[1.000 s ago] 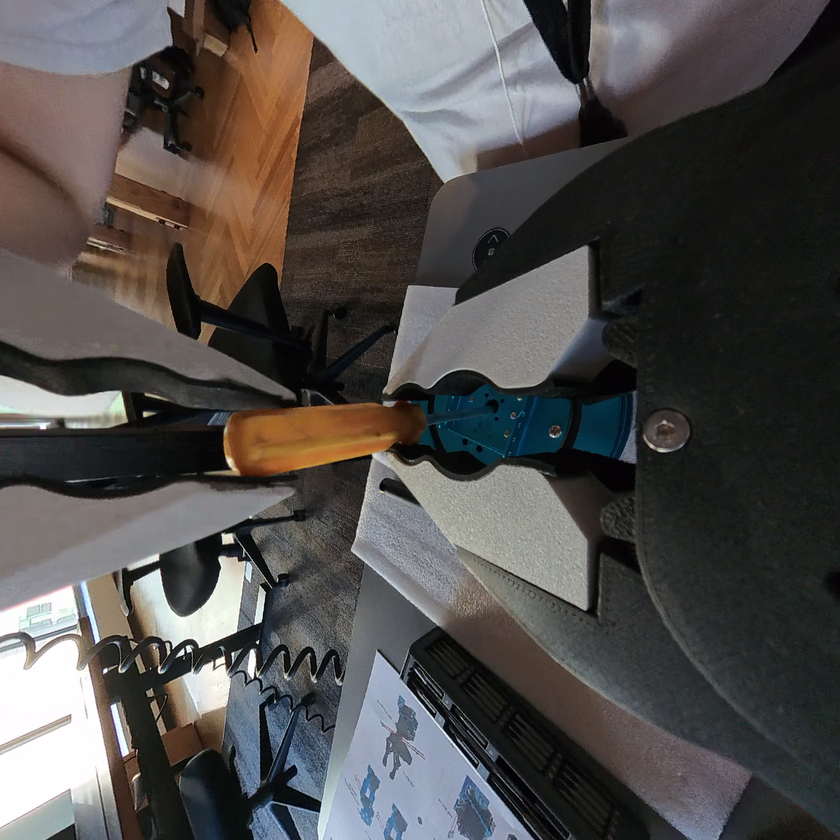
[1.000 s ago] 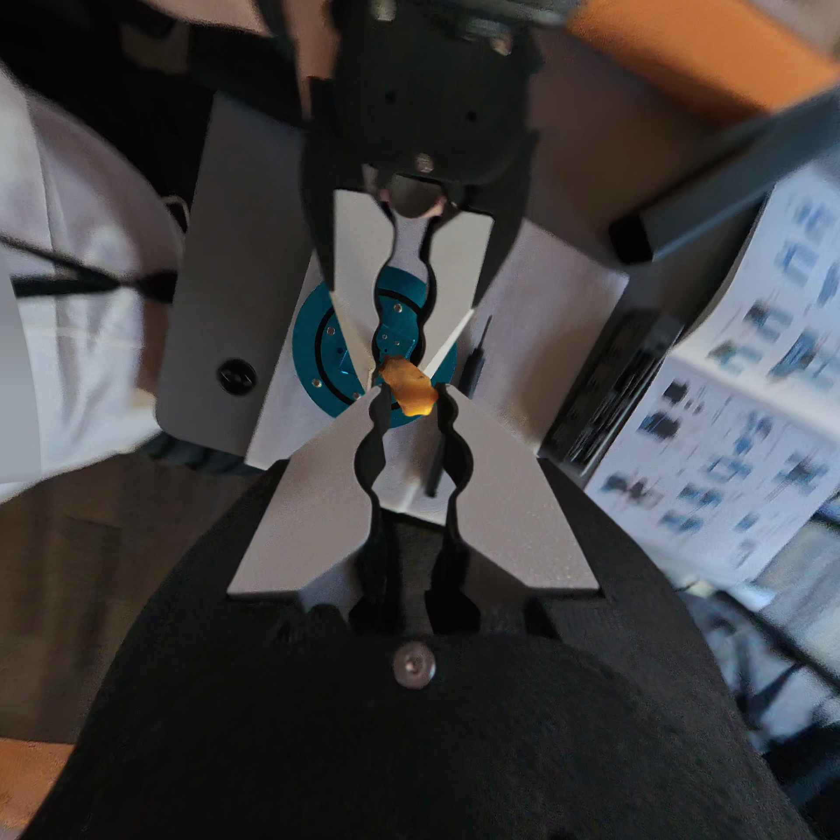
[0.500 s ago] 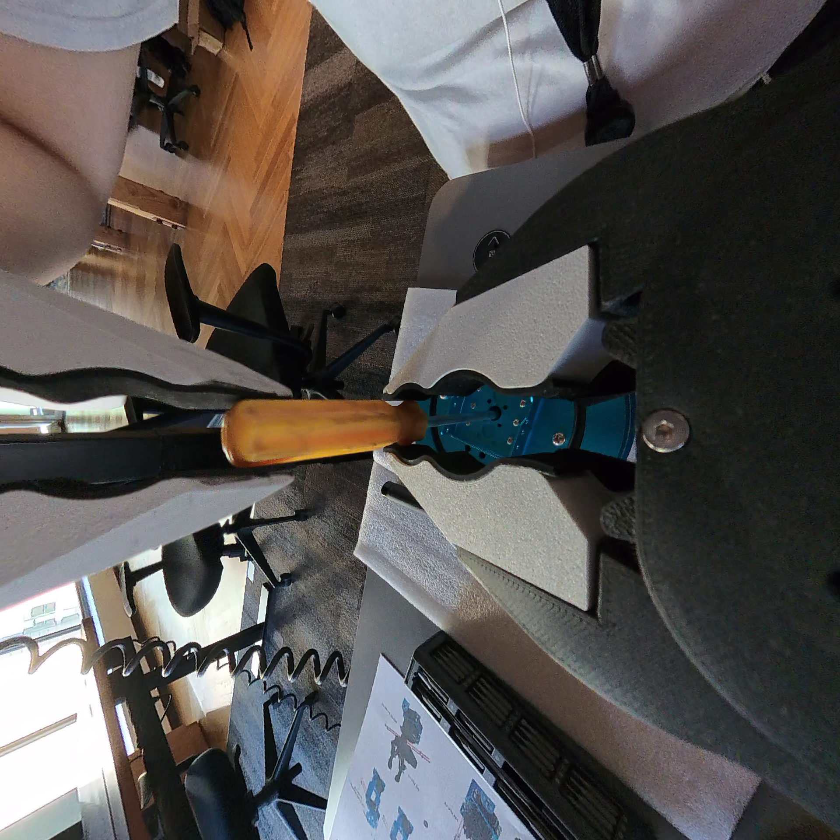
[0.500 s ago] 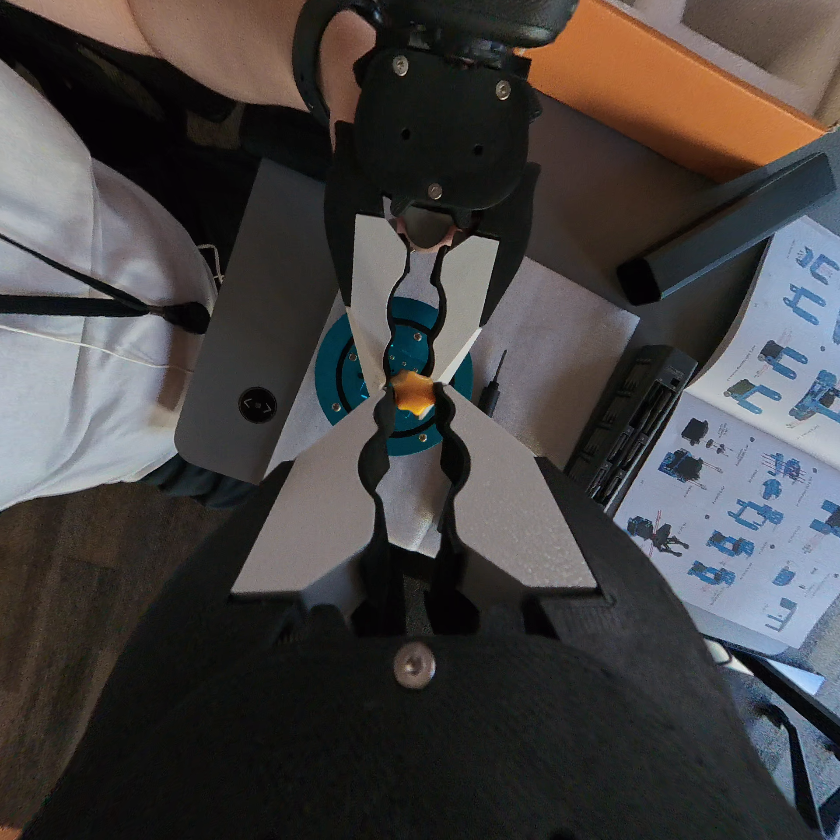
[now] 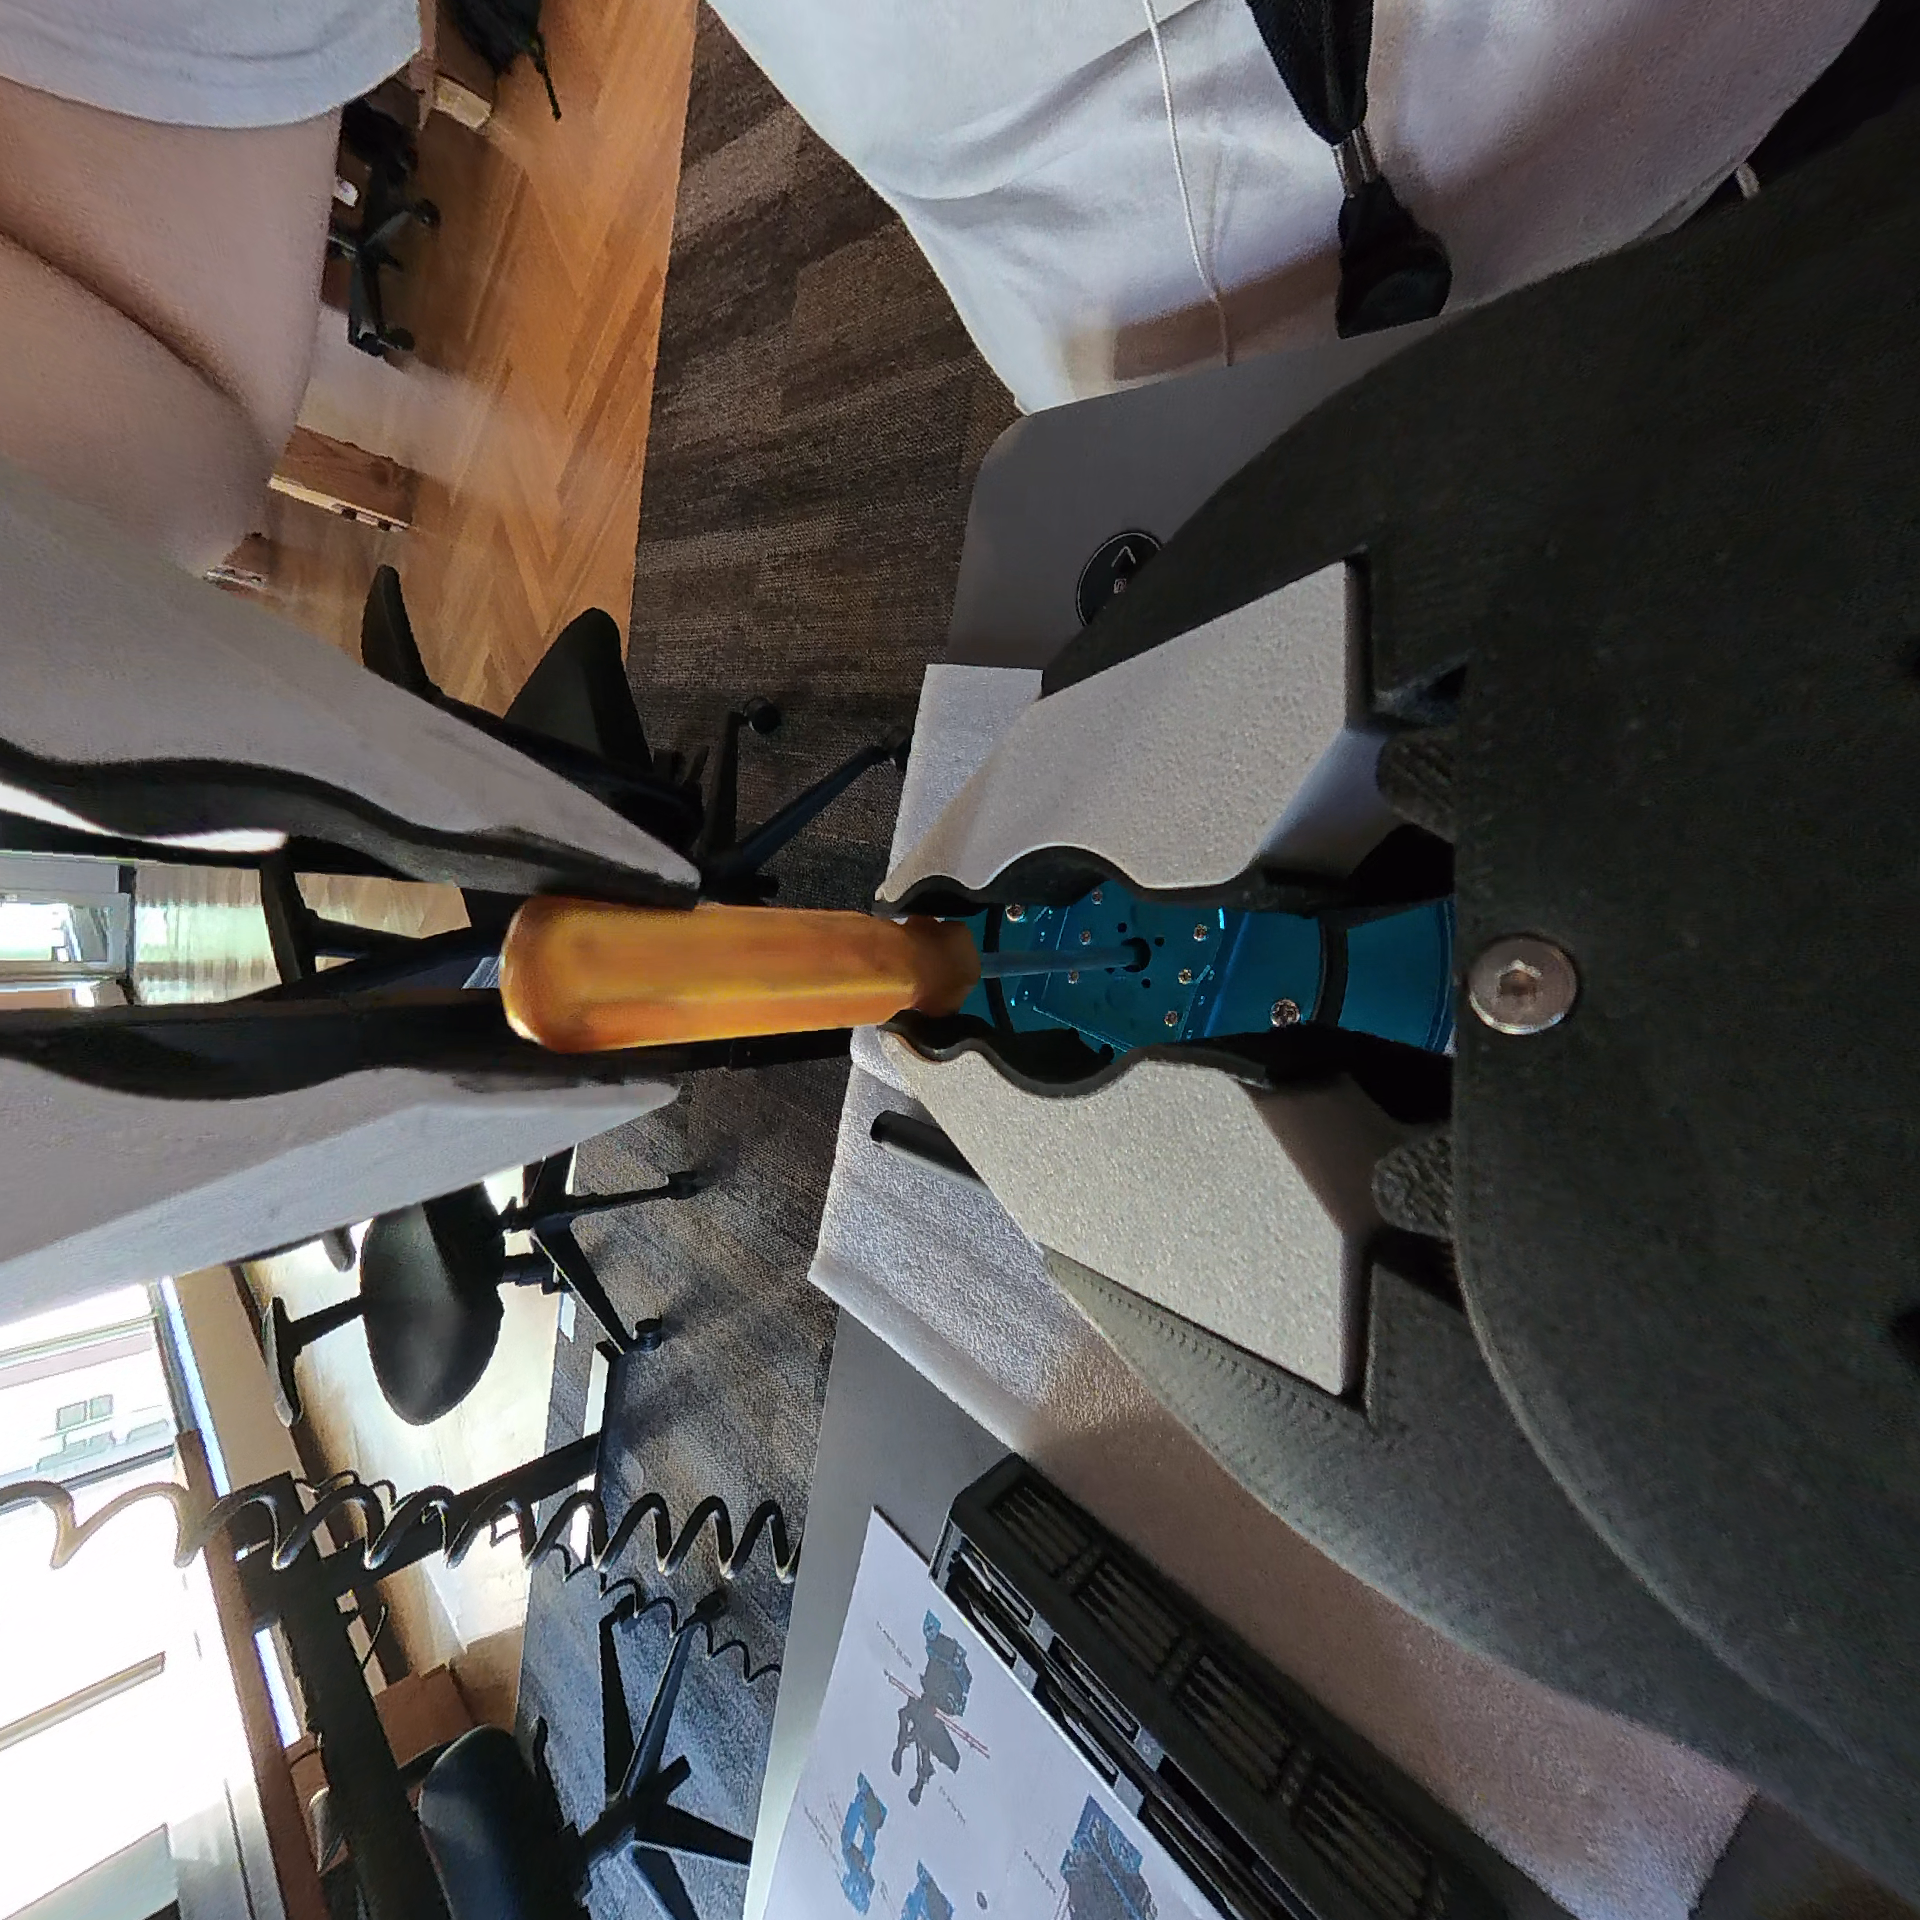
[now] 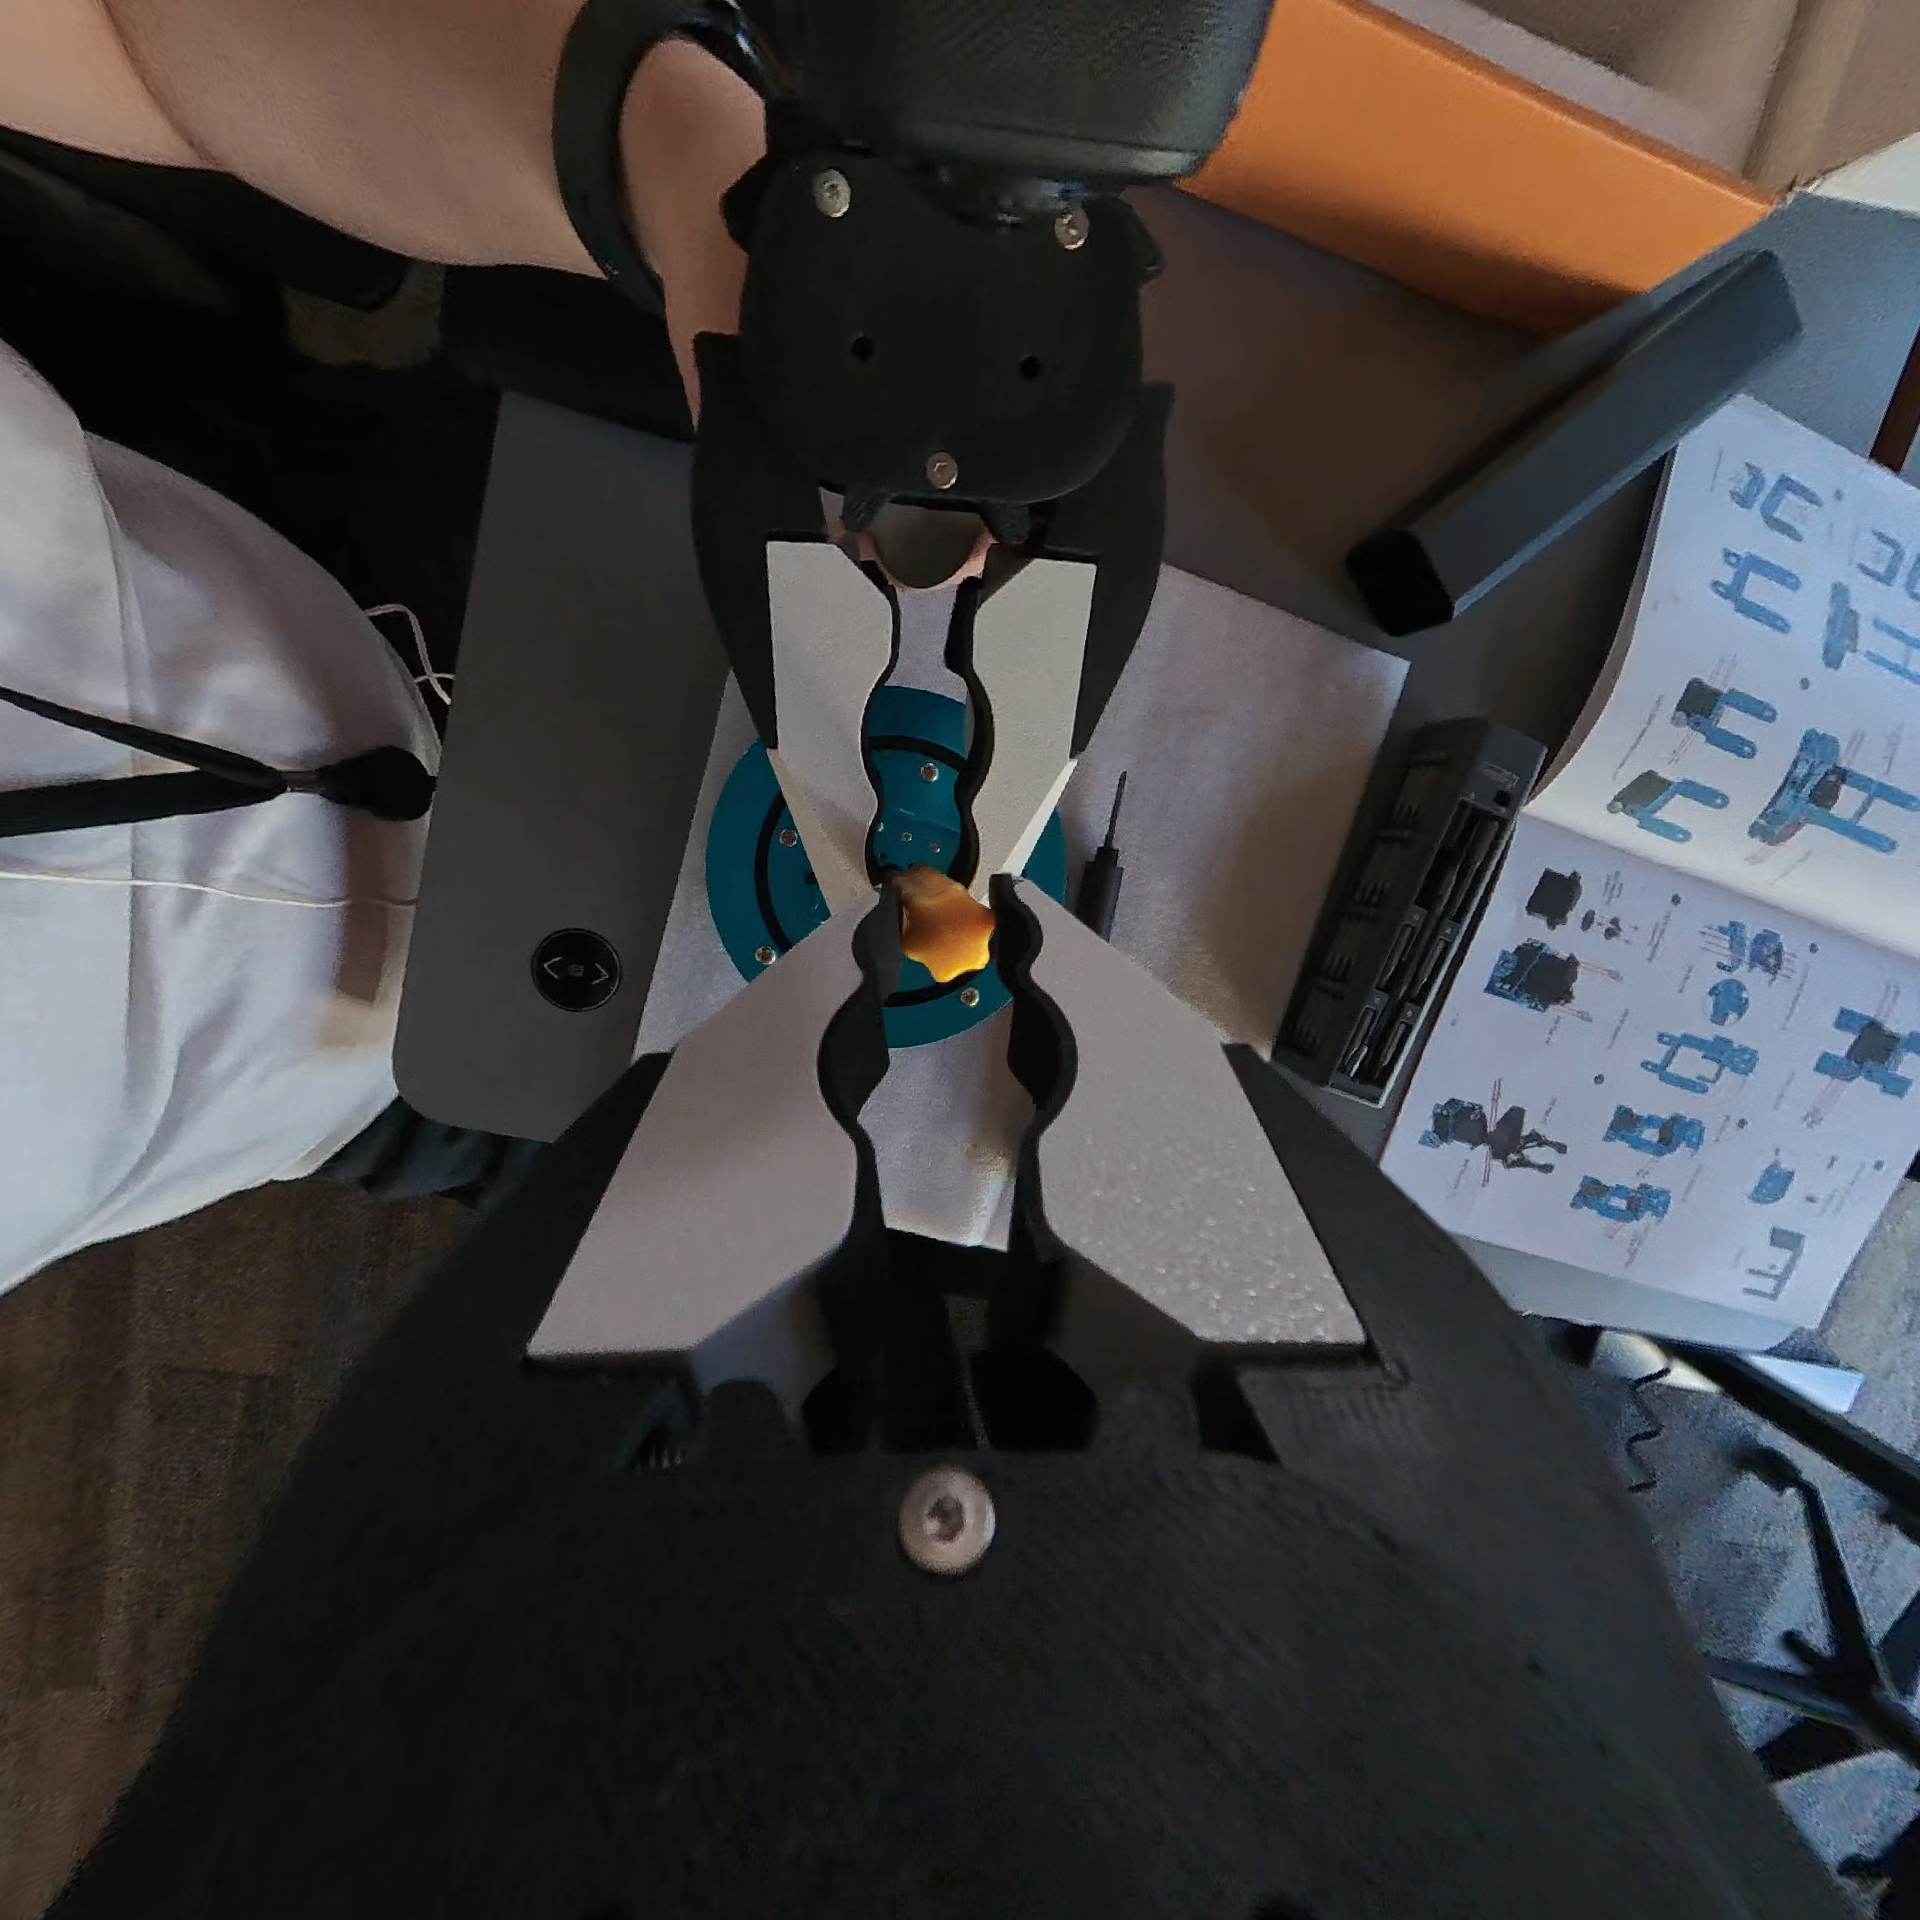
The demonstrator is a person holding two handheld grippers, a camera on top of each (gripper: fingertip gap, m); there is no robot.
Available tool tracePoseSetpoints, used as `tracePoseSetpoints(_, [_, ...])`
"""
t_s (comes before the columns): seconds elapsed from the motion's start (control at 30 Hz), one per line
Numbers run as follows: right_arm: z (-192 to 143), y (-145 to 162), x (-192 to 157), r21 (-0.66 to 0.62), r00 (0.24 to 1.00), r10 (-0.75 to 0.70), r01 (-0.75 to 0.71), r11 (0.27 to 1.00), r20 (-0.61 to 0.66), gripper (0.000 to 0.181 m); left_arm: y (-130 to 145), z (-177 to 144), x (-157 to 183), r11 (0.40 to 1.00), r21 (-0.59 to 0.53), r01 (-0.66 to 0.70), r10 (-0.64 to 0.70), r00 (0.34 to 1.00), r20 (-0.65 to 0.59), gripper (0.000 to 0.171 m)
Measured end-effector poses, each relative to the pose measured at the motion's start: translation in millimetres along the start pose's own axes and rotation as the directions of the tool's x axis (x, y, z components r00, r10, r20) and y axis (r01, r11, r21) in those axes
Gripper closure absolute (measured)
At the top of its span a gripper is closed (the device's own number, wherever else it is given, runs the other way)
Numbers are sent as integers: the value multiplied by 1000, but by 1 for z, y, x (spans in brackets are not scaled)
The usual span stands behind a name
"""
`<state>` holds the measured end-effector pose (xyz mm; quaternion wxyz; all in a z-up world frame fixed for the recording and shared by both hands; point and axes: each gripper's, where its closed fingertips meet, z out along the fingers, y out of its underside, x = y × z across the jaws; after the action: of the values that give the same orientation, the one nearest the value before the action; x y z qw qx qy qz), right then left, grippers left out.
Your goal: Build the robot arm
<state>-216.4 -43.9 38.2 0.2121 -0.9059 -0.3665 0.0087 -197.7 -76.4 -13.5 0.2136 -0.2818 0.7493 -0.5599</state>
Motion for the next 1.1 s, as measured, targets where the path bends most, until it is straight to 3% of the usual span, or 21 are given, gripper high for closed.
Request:
tracePoseSetpoints(0.13, [1, 3, 4, -42, 942, 326, -330, 943, -82, 165, 0, 1, -1, 1000, -1, 5, -5, 1000, 7, 154])
tracePoseSetpoints(0.17, [1, 3, 2, -42, 930, 350, -357, 933, -113, 165, 0, 1, 0, 1000, -1, 4, -4, 1000, -1, 154])
tracePoseSetpoints(0.27, [-1, 3, 1, -65, 965, 217, -228, 972, -146, 164, 0, 2, 2, 1000, -5, -11, 11, 1000, -3, 154])
tracePoseSetpoints(0.4, [-1, 2, 4, -26, 999, 39, -40, 999, -27, 150, 0, 3, 2, 1000, -1, -4, 4, 1000, -9, 154])
tracePoseSetpoints(0.5, [0, 2, -2, -10, 996, -21, 22, 1000, 83, 163, 0, 3, 1, 1000, -1, -3, 3, 1000, -5, 154])
tracePoseSetpoints(0.6, [1, 3, 0, -49, 994, 79, -75, 996, 77, 163, 0, 3, 0, 1000, 2, 5, -5, 1000, -2, 154])
tracePoseSetpoints(0.7, [3, 1, 10, -44, 921, 386, -388, 920, -58, 163, 2, 4, -5, 1000, -9, 6, -6, 999, 31, 155])
tracePoseSetpoints(0.83, [1, 0, 4, -7, 929, 337, -342, 940, -154, 163, 2, 6, 0, 1000, -17, -15, 15, 1000, 17, 156])
tracePoseSetpoints(0.9, [-1, 0, 2, 44, 949, 299, -296, 954, -100, 160, 2, 6, 1, 1000, -14, -13, 13, 1000, 13, 156])
tracePoseSetpoints(0.97, [-5, -3, 2, 140, 969, 248, -243, 960, -17, 134, 2, 6, 1, 1000, -13, -10, 10, 1000, 10, 156])
tracePoseSetpoints(1.1, [-16, -16, 3, 457, 981, 147, -189, 869, 127, 138, 2, 6, 3, 1000, -9, -12, 12, 1000, 3, 156])
